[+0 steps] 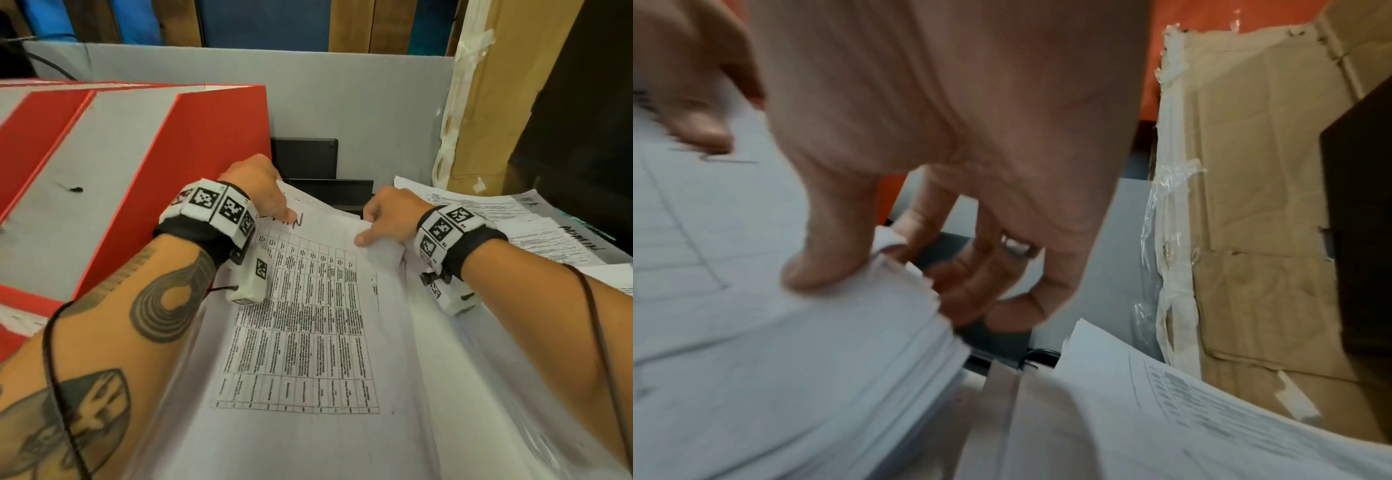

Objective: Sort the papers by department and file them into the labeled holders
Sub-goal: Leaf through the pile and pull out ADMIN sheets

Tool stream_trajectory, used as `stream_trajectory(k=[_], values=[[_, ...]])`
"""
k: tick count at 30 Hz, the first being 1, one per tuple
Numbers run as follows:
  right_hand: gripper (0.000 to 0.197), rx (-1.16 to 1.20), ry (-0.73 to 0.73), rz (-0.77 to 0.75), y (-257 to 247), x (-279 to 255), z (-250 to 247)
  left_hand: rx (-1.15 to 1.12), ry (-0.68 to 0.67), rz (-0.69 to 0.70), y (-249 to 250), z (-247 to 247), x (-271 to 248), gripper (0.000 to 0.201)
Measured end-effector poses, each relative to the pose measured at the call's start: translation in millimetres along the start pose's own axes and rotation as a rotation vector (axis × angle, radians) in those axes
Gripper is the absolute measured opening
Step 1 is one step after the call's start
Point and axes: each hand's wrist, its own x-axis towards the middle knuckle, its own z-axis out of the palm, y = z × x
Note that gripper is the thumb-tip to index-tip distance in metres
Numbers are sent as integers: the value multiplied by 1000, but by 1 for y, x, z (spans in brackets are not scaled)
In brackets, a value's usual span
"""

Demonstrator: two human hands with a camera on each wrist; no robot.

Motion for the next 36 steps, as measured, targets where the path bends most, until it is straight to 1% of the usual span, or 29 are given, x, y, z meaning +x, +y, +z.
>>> stream_trajectory(k=[2, 3, 4, 5, 6, 8, 9, 10, 12, 15, 17, 18, 19, 20, 21, 22, 23, 24, 25, 26, 29, 31, 33, 34, 36], values=[[36, 78, 80, -21, 2, 3, -2, 51, 33, -1, -1, 3, 0, 79], [28, 90, 111, -35, 2, 4, -4, 65, 28, 12, -3, 4, 1, 85], [16, 97, 131, -42, 3, 5, -6, 73, 16, 38, -5, 5, 1, 89], [6, 105, 139, -49, 4, 5, -9, 79, -1, 63, -7, 6, -1, 89], [11, 104, 136, -48, 5, 5, -10, 91, -17, 79, -10, 8, -2, 84], [21, 59, 136, -36, 11, 6, -13, 126, -34, 84, -16, 13, -1, 58], [23, 15, 139, -23, 15, 6, -15, 135, -39, 60, -17, 17, -1, 46], [21, -39, 135, -4, 19, 5, -18, 144, -45, 27, -19, 22, 0, 39], [11, -127, 113, 43, 27, 3, -25, 166, -56, 1, -19, 29, 2, 36], [21, -197, 34, 63, 37, -5, -36, 217, -94, -5, -14, 34, 2, 32], [16, -251, -48, 31, 43, -12, -40, 290, -109, 24, -10, 35, 2, 25], [21, -264, -81, -9, 46, -15, -40, 332, -126, 53, -9, 36, 2, 22], [32, -253, -98, -48, 49, -17, -40, 357, -143, 86, -7, 37, 3, 23], [38, -226, -100, -80, 51, -19, -40, 356, -156, 127, -7, 39, 4, 28], [39, -190, -82, -107, 54, -19, -39, 322, -179, 173, -6, 39, 5, 38], [37, -164, -56, -123, 56, -19, -37, 250, -233, 223, -6, 38, 5, 47], [32, -123, -31, -133, 58, -18, -34, 140, -320, 269, -5, 36, 4, 51], [27, -84, -9, -133, 60, -16, -32, 34, -408, 306, -5, 35, 2, 48], [22, -49, 7, -135, 60, -16, -29, -44, -460, 334, -5, 34, 1, 42], [19, -24, 20, -135, 61, -15, -27, -94, -462, 345, -6, 35, 0, 37], [18, 39, 53, -147, 53, -18, -22, -211, -343, 317, -8, 39, -1, 29], [21, 138, 127, -192, 39, -22, -18, -293, -327, 277, -11, 41, -1, 32], [21, 180, 212, -211, 31, -22, -16, -374, -312, 246, -12, 39, -3, 35], [23, 170, 232, -202, 32, -20, -17, -369, -285, 230, -11, 38, -3, 32], [26, 109, 254, -174, 40, -18, -20, -273, -204, 186, -12, 37, -1, 28]])
